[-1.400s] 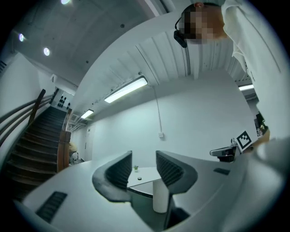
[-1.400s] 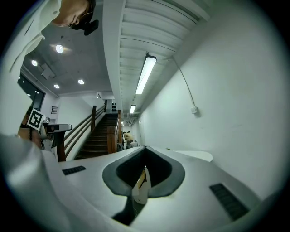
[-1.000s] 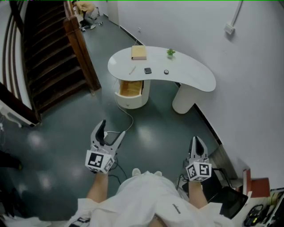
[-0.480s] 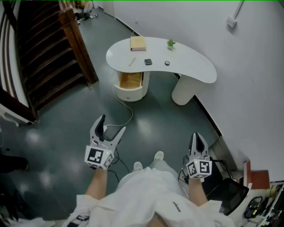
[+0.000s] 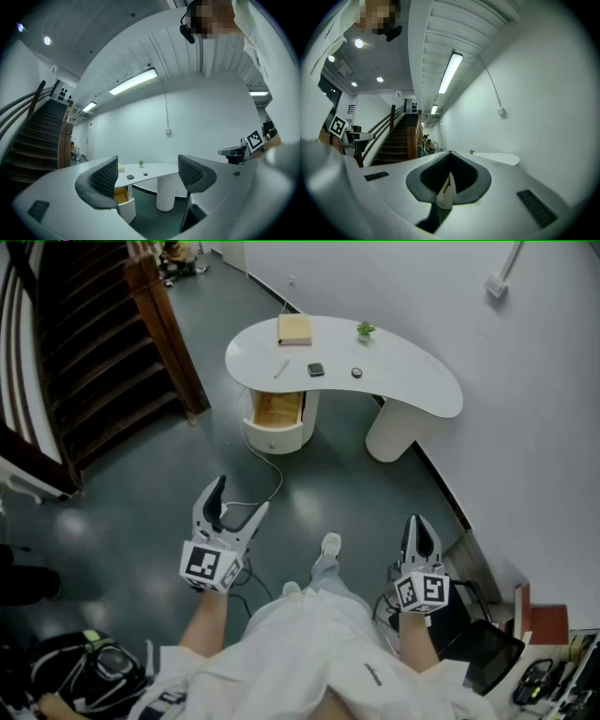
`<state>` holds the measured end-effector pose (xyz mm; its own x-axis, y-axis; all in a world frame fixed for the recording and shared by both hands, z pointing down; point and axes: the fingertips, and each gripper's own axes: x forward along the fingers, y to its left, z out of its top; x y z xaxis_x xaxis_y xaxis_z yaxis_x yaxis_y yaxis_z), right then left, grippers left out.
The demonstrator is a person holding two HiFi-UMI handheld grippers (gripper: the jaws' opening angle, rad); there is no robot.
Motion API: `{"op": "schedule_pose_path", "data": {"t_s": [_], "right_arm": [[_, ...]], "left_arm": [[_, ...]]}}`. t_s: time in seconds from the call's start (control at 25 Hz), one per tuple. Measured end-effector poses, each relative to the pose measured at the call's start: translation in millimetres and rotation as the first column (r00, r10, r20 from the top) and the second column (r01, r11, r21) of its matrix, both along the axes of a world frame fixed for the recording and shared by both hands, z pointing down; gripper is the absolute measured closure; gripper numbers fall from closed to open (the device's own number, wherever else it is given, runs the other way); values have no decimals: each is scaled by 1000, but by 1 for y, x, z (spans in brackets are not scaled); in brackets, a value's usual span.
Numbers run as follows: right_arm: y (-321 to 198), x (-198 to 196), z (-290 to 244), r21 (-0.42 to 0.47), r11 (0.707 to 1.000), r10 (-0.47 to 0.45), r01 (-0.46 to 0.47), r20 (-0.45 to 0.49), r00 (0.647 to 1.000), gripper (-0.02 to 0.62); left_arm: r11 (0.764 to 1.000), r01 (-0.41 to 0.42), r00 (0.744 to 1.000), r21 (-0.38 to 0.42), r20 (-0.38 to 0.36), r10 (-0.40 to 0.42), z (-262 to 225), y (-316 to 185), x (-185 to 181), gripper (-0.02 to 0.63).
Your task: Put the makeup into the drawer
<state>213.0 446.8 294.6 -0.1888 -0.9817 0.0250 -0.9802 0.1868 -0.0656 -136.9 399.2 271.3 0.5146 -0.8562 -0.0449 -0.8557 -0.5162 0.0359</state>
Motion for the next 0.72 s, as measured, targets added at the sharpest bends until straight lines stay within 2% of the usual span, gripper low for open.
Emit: {"op": "schedule_pose_path", "data": {"t_s": [0.36,0.72], "right_arm": [[-65,15,14,-18,1000,-23,23,7,1000,578],[-182,39,11,-20,998,-64,64,16,998,578]], "left_arm": [[999,-2,1000,-37,2,3,16,-67,27,221],[998,19,1000,-67,2,-19,21,-169,61,221]]}}
